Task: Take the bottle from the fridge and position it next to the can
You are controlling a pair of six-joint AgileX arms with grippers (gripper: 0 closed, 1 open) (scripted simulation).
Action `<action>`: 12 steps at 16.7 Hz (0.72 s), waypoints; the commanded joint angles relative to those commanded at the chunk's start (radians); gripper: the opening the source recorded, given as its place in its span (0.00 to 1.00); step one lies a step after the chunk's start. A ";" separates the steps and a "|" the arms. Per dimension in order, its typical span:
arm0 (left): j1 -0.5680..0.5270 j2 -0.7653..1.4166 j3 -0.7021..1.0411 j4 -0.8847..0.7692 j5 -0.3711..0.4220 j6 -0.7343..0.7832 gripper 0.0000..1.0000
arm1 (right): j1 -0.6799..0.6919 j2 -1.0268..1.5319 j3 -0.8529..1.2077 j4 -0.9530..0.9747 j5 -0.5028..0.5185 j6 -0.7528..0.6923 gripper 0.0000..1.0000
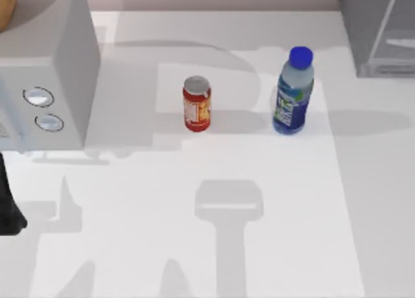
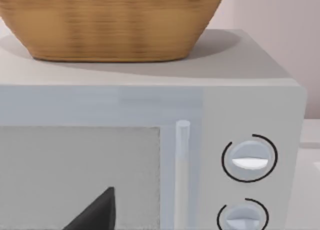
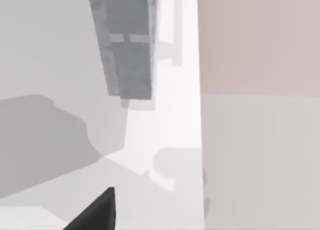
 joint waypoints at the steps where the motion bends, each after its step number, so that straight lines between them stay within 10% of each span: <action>1: 0.000 0.000 0.000 0.000 0.000 0.000 1.00 | 0.007 0.001 0.000 0.010 0.000 0.011 1.00; 12: 0.000 0.000 0.000 0.000 0.000 0.000 1.00 | 0.434 0.019 -0.014 0.587 0.092 0.717 1.00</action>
